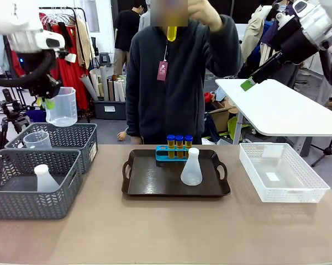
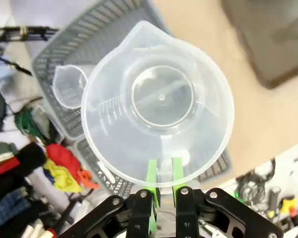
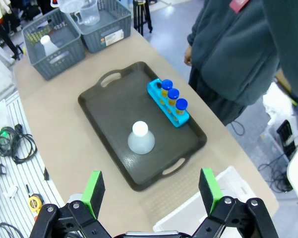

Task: Prepare the laboratory tools.
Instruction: Pick up one Large Measuring Cup and place it on the Handle tray.

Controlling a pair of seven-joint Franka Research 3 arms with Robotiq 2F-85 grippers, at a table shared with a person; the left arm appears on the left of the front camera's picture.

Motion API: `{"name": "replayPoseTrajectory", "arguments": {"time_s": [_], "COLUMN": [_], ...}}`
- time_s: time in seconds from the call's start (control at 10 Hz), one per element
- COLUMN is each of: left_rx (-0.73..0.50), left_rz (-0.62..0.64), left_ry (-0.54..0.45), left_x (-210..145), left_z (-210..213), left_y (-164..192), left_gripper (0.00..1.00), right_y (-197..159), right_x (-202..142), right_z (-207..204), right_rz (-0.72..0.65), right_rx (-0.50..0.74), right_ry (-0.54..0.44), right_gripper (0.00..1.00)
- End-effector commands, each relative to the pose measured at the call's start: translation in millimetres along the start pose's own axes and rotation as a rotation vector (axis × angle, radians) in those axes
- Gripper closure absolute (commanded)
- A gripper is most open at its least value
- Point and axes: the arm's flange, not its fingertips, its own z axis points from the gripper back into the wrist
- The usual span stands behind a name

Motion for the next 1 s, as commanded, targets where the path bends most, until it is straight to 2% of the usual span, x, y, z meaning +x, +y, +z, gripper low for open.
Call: {"name": "replayPoseTrajectory", "arguments": {"time_s": [0.0,0.4,0.6,0.8,0.9], "left_rx": [-0.001,-0.014,-0.014,-0.021,0.001], "left_rz": [-0.131,-0.262,-0.3,-0.296,-0.288], "left_ry": [-0.022,-0.07,-0.085,-0.125,-0.086], "left_x": [0.4,-14.2,-23.3,-30.5,-19.0], "left_z": [38.8,98.4,113.0,112.7,113.7], "left_y": [-5.3,-34.4,-45.8,-39.8,-49.0], "left_gripper": [1.0,1.0,1.0,1.0,1.0], "right_y": [-0.3,-0.3,-0.3,-0.3,-0.3], "right_x": [0.3,0.3,0.3,0.3,0.3], "right_z": [1.0,1.0,1.0,1.0,1.0], "right_rz": [0.001,0.001,0.001,0.001,0.001], "right_rx": [0.005,0.005,0.005,0.005,0.005], "right_ry": [-0.007,-0.007,-0.007,-0.007,-0.007], "right_gripper": [0.0,0.0,0.0,0.0,0.0]}}
